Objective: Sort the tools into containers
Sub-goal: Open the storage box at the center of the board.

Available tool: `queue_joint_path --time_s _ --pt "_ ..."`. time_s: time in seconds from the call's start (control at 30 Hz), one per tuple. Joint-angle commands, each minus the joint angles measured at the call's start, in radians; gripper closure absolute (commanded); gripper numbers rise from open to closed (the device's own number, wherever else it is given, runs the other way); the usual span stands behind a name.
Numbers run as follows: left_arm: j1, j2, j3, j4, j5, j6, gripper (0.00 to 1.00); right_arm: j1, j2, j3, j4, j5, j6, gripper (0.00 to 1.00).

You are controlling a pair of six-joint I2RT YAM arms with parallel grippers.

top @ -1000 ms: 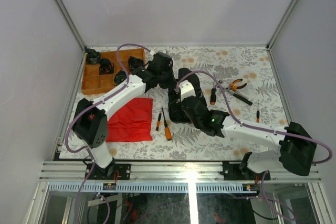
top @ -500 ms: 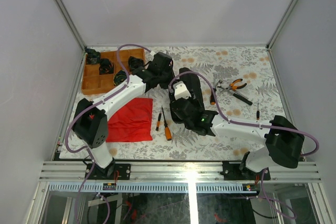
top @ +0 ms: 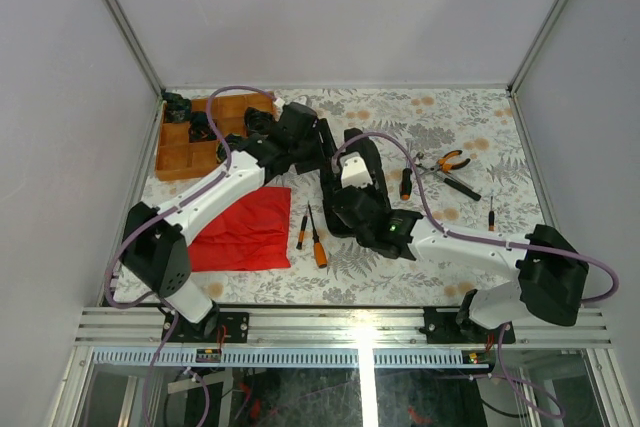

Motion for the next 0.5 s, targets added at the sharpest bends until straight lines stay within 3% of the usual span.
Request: queue_joint_path --time_s 0.0,0.27,0.47 --pt "0.011 -0.072 -0.053 0.031 -0.075 0.007 0.41 0.001 -0.077 0.043 0.009 0.012 0.068 0.5" --pt "0.028 -0.057 -0.209 0.096 -0.099 0.017 0.41 -0.031 -0.15 0.036 -0.014 -0.064 0.121 0.51" --pt "0.031 0.038 -0.22 0.129 -0.06 0.044 0.46 -0.113 -0.227 -0.022 -0.013 -0.191 0.193 0.51"
